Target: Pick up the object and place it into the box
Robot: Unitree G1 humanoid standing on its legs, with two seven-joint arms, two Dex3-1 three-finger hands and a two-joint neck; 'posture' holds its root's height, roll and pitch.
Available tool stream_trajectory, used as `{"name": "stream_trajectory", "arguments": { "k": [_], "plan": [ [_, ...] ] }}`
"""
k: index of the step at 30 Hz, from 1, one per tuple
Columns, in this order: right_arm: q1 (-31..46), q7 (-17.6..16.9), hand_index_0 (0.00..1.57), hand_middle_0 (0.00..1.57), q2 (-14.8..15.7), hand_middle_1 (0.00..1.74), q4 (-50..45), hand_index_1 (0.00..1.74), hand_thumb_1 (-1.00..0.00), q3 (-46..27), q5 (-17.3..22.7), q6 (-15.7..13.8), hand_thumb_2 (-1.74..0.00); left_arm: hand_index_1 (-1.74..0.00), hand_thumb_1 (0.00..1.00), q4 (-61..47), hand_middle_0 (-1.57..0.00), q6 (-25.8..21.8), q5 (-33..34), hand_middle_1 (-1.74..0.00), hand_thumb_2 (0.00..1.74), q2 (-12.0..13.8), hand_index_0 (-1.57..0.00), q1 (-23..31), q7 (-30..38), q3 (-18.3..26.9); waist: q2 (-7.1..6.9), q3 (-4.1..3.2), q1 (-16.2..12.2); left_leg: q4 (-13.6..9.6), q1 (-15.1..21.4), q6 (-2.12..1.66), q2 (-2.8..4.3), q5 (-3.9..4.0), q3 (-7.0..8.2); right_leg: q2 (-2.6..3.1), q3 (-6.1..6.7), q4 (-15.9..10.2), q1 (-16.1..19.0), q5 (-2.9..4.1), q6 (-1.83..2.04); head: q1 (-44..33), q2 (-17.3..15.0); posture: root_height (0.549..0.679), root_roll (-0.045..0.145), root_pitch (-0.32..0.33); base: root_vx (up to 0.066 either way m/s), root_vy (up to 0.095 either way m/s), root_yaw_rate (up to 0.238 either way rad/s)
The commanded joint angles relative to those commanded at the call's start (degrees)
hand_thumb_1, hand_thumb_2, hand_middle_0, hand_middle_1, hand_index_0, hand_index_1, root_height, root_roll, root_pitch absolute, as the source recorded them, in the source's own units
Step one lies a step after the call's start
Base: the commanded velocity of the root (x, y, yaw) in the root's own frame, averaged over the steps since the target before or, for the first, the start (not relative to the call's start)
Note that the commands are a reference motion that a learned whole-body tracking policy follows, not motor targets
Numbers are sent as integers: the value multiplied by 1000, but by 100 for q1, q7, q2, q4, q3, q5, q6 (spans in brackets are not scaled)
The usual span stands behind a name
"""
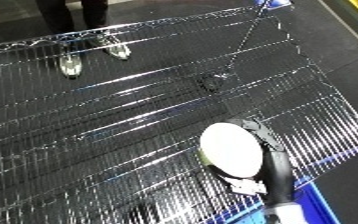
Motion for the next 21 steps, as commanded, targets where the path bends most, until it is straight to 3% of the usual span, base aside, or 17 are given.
{"name": "stream_trajectory", "arguments": {
  "k": [5,9,13,21],
  "plan": [
    [441,-172,942,942,145,1044,-319,1044,-600,-163,-27,-178,-1044,-1740,1000,40,-1570,-78,57,-1740,1740,-95,-1570,42,-72,27,-48,0,-183,-222,406,-12,52,-26,163,36,107,-368,355,93,34,178,51,644,53,66,-50,71,-135],
    [618,-267,942,942,176,1044,-391,1044,-600,-270,-13,-257,-1044,-1740,1000,101,-1570,-118,85,-1740,1740,-136,-1570,43,-118,37,-59,0,-279,-316,609,-14,79,-55,243,29,162,-533,520,134,53,345,19,647,54,56,-37,82,-154],
    [985,-411,942,942,171,1044,-504,1044,-600,-454,-51,-344,-1044,-1740,1000,151,-1570,-179,90,-1740,1740,-214,-1570,88,-154,35,-17,0,-471,-503,981,-26,136,-75,399,-23,275,-781,780,197,87,775,-84,652,57,37,-34,106,-174],
    [1733,-420,942,942,51,1044,-526,1044,-600,-852,9,-576,-1044,-1740,1000,265,-1570,-365,18,-1740,1740,-410,-1570,258,-131,75,151,-21,-935,-770,1672,-57,259,-130,721,-107,485,-1069,1204,215,124,1482,-509,656,66,-5,-8,143,-227]
  ]
}}
